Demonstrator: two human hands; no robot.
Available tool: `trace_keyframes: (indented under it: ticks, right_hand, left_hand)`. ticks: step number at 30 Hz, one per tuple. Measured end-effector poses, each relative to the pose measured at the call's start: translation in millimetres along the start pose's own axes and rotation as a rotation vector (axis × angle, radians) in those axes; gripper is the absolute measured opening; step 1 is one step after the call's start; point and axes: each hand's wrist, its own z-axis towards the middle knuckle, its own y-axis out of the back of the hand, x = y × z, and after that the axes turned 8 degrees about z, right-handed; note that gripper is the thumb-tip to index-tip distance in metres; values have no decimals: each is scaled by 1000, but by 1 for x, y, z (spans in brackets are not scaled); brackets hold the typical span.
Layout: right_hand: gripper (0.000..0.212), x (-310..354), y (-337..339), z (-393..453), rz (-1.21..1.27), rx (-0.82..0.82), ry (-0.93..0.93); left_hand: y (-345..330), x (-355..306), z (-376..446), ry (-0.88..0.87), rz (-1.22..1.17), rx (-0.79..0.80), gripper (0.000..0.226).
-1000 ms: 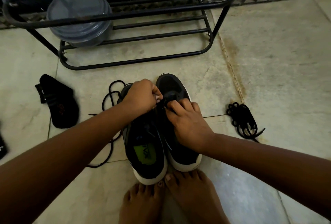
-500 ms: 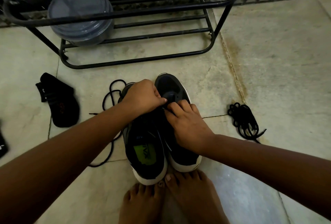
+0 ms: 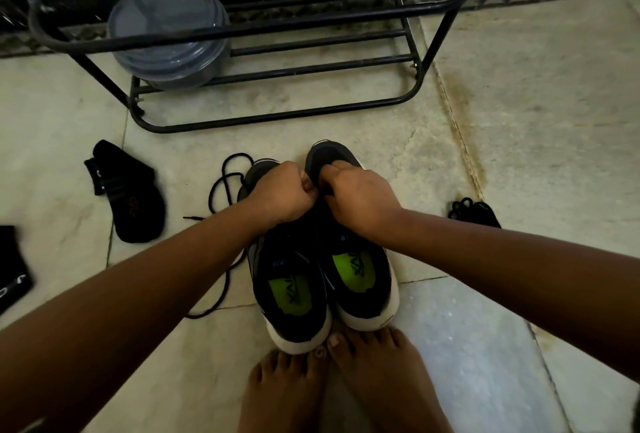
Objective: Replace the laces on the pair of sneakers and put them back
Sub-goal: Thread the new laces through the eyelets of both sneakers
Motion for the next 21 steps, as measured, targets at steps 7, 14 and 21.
trace_keyframes:
  ticks: [7,14,21]
  right_hand:
    - [20,-4,-4,-7,-15,-33,0]
    - [22,-1,-3,-2,-146,91,21]
    - [18,-16,15,9,22,282,114]
  left_hand:
    - [-7,4,-1,-16,-51,35,21]
    - [-8,7,-4,-31,-104,30,21]
    - [-10,13,-9,-183,-162,-120,16]
